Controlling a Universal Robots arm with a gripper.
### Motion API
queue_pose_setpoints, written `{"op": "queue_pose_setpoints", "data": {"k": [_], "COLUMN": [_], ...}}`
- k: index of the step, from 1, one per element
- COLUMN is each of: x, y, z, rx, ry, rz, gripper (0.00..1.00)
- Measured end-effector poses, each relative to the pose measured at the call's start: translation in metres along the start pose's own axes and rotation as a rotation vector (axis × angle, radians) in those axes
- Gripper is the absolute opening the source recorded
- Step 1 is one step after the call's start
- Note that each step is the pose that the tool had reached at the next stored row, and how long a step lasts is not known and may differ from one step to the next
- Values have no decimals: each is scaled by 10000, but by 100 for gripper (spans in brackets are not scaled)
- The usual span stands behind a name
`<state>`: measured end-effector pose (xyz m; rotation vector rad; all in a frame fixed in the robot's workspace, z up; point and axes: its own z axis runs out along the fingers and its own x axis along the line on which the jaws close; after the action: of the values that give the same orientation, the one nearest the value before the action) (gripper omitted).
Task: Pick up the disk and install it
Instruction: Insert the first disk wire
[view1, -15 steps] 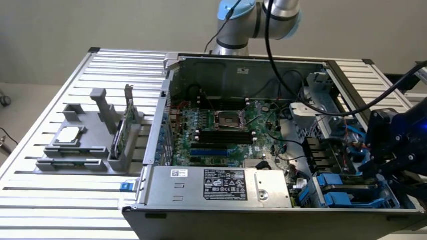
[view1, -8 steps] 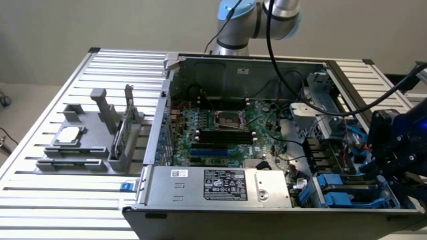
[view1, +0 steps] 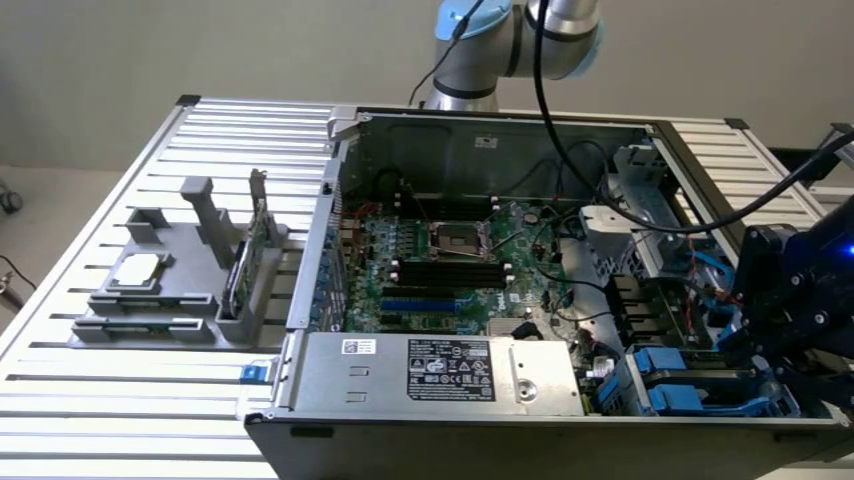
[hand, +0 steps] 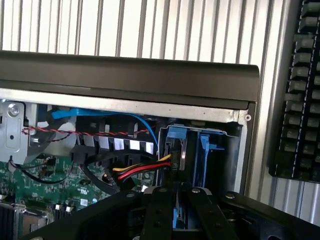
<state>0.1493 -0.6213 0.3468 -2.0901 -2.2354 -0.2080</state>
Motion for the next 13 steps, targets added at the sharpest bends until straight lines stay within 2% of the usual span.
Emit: {"op": "queue_pose_setpoints", "data": {"k": [4, 8, 13], "x": [0, 46, 79], "y": [0, -5, -6], "z": [8, 24, 34], "rx": [-38, -27, -30], "ry": [-19, -30, -83], "rz": [393, 491, 591], "gripper": [16, 16, 16]}}
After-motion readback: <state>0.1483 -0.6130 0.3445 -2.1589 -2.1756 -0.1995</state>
